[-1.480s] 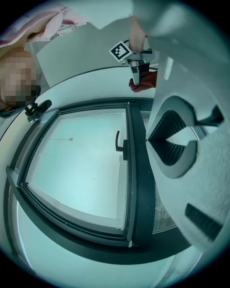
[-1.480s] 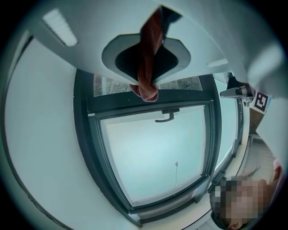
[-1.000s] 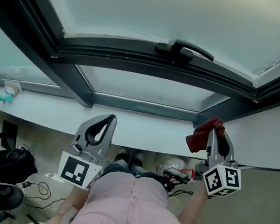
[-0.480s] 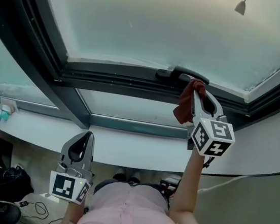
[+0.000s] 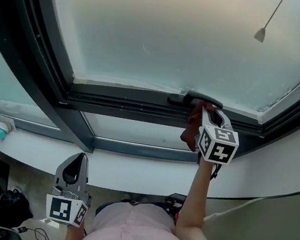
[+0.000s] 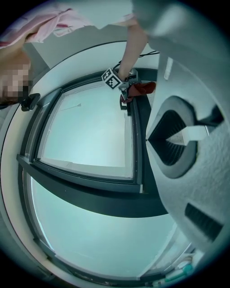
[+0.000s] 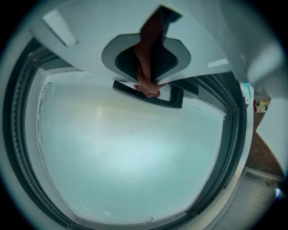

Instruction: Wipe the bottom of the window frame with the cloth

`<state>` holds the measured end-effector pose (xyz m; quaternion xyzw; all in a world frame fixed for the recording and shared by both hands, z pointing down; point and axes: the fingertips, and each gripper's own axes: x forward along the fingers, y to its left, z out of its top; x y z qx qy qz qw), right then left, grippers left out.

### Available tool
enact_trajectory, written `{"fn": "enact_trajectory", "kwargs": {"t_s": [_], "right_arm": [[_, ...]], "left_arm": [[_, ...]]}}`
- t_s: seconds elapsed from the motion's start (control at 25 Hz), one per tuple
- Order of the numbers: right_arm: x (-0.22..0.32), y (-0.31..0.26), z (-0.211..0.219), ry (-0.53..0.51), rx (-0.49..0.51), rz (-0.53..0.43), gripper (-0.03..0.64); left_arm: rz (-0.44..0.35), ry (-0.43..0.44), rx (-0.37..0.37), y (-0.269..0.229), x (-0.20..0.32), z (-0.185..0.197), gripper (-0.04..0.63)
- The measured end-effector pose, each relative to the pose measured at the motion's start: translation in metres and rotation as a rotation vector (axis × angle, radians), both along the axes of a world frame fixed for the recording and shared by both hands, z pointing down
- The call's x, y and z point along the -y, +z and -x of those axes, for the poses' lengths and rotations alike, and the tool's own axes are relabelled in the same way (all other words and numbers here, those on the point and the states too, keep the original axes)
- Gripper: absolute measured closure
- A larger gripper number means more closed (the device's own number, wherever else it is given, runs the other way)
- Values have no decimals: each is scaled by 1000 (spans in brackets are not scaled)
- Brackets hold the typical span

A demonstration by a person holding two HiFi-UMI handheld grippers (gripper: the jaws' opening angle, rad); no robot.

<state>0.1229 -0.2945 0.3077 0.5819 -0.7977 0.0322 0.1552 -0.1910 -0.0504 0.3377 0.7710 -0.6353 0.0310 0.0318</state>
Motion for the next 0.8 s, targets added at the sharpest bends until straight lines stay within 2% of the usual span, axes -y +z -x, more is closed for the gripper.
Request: {"fn": "enact_trajectory", "kwargs": {"t_s": [0.12, 0.32, 0.6, 0.8], "right_arm": [[5, 1, -5, 43, -53, 10, 560], [6, 1, -4, 63, -80, 11, 561], [5, 5, -3, 13, -100, 88, 560], [4, 6, -5, -53, -68, 107, 560]], "left_arm": [[8, 15, 7, 4, 9, 4, 597], [-1, 65, 11, 3, 25, -5, 597], [-3, 112, 16, 2, 42, -25, 597], [-1, 128, 10, 2, 52, -44, 597]]}}
